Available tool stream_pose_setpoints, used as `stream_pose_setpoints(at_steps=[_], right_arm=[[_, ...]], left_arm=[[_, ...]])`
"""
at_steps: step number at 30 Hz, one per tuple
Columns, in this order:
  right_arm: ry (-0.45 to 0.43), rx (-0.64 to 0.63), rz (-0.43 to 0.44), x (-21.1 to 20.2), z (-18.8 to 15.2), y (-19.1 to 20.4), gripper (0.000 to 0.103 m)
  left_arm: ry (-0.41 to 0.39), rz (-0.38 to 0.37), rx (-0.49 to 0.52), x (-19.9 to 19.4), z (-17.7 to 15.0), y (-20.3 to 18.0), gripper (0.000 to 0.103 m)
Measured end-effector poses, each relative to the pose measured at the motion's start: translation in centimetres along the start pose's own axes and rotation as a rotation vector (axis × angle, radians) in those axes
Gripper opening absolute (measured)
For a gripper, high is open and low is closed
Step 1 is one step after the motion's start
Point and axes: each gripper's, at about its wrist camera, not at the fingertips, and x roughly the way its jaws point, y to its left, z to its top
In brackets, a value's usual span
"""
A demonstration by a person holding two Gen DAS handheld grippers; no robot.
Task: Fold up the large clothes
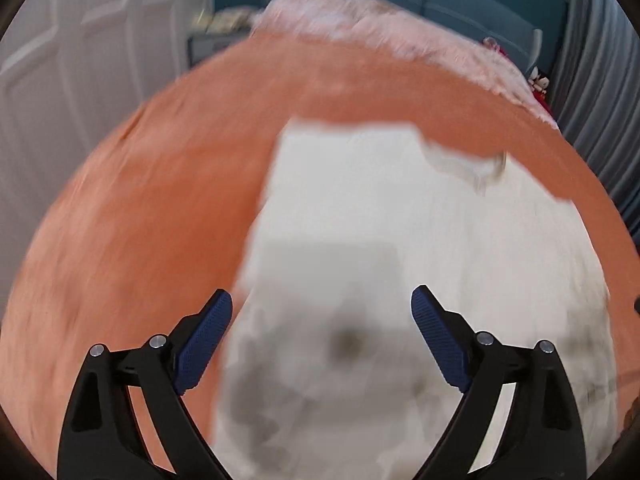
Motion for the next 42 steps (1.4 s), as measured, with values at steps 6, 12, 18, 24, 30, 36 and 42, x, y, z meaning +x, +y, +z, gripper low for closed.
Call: stream_pose_setpoints(at_steps=[6,12,18,24,30,36,42], right_arm=[[0.110,0.051,-0.038,-9.2,-9.6,-4.4,0.061],[0.209,0.112,-0.021,-14.2,-16.1,-6.3,0.062],[0.198,0.037,-0.022,-18.6,-17.6,-6.5,0.070],[0.209,0.267,0.057,-11.4,-15.0,-8.5,0.070],[0.228,0.240,0.050,-6.8,-14.6,-5.8,0.051],[0.179,0.153,0.065,-8.7,-13.6,-4.3,0.005],[0.083,-0.056,0.118,-16.8,-12.0,-2.3,0.003]], left_arm=[[0.107,-0.038,-0.146,-6.1,-9.9,5.3,0.090],[0.141,-0.083,-0.292,-8.8,-15.3,6.6,0.092],[0.118,-0.097,-0.286,-10.7,-16.4,5.9,0.094],[0.118,-0.093,-0.347,-8.6,-16.5,5.7,0.096],[0.109,-0.048,-0.305,-7.9,-15.8,4.2,0.078],[0.120,-0.091,-0.230,-9.4,-14.9,2.5,0.016],[0.023,-0.203,-0.168,-17.6,-14.3,2.5,0.008]])
